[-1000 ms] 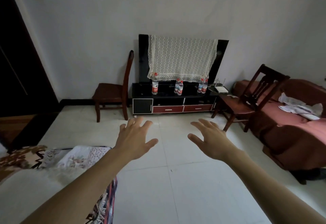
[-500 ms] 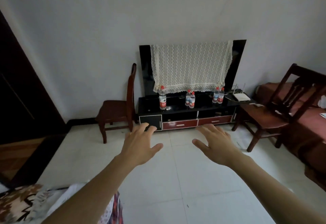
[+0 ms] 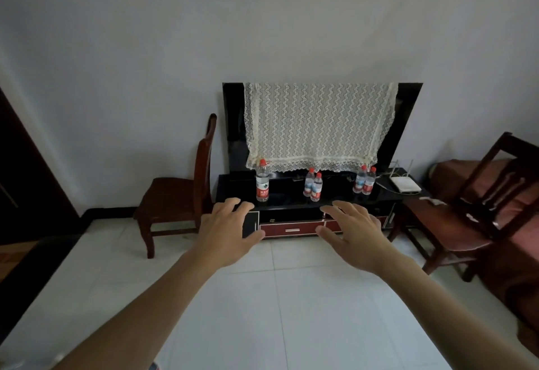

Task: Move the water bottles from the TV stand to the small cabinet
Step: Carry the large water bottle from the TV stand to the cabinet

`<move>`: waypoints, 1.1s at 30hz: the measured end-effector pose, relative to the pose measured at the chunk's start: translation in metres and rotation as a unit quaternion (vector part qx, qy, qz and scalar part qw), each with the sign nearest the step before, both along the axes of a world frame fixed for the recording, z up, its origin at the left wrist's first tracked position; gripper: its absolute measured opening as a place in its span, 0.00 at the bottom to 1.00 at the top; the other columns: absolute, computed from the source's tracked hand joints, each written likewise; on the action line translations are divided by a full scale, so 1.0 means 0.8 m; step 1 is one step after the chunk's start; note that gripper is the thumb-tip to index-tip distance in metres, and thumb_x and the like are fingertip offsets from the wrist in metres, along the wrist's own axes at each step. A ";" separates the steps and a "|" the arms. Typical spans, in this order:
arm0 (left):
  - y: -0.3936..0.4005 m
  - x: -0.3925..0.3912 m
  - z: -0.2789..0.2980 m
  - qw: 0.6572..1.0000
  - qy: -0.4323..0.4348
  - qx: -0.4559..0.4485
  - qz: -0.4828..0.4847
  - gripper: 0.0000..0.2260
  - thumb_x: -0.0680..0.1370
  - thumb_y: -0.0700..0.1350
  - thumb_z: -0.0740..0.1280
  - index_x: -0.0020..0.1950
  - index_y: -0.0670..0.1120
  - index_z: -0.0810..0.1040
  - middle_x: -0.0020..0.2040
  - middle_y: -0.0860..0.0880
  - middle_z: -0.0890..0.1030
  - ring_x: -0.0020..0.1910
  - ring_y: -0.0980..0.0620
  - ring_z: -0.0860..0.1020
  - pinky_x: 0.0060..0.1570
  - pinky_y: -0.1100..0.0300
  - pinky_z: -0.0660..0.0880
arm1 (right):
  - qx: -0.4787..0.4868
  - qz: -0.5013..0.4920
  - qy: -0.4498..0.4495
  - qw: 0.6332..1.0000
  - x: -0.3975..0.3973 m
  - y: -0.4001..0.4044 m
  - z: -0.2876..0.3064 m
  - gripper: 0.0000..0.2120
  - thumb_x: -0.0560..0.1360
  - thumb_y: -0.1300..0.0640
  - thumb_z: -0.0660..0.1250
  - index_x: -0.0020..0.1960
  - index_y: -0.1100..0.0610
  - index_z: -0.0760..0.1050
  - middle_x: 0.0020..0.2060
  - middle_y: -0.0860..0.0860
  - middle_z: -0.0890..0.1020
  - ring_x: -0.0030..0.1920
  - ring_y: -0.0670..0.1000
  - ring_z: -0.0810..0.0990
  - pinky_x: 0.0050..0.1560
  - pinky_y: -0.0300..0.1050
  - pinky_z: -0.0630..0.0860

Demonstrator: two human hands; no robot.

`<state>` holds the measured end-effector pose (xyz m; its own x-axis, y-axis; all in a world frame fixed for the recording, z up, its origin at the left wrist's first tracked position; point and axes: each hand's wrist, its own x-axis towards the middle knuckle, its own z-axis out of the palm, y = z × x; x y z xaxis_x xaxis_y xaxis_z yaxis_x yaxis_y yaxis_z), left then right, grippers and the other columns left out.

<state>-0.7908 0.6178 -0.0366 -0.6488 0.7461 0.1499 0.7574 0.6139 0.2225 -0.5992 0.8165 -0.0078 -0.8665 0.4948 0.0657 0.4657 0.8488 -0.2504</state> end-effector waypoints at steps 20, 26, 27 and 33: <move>0.132 -0.353 -0.079 0.995 -0.096 0.009 -0.003 0.30 0.77 0.67 0.61 0.76 0.57 0.63 0.76 0.52 0.63 0.74 0.48 0.64 0.69 0.47 0.68 | -0.061 -0.056 -0.029 0.996 -0.359 0.128 -0.046 0.28 0.79 0.37 0.56 0.76 0.44 0.61 0.77 0.46 0.61 0.76 0.54 0.58 0.71 0.60 0.57; 0.197 -0.438 -0.107 0.993 -0.114 -0.018 0.003 0.31 0.77 0.69 0.61 0.77 0.56 0.63 0.77 0.52 0.63 0.74 0.48 0.64 0.69 0.46 0.68 | -0.083 -0.052 -0.027 0.995 -0.446 0.200 -0.080 0.28 0.79 0.37 0.56 0.77 0.44 0.60 0.76 0.47 0.62 0.76 0.54 0.58 0.72 0.60 0.57; 0.212 -0.449 -0.111 0.993 -0.114 -0.026 -0.003 0.31 0.77 0.68 0.61 0.77 0.57 0.62 0.77 0.52 0.63 0.74 0.48 0.64 0.70 0.46 0.68 | -0.089 -0.052 -0.022 0.994 -0.460 0.216 -0.089 0.28 0.79 0.37 0.56 0.76 0.44 0.61 0.76 0.47 0.62 0.76 0.53 0.58 0.72 0.60 0.58; 0.311 -0.545 -0.124 0.992 -0.122 -0.025 0.014 0.30 0.77 0.67 0.63 0.75 0.57 0.65 0.74 0.54 0.66 0.71 0.50 0.66 0.66 0.50 0.69 | -0.127 -0.058 0.002 0.990 -0.571 0.324 -0.140 0.27 0.79 0.37 0.57 0.75 0.46 0.64 0.75 0.49 0.66 0.74 0.56 0.62 0.69 0.59 0.61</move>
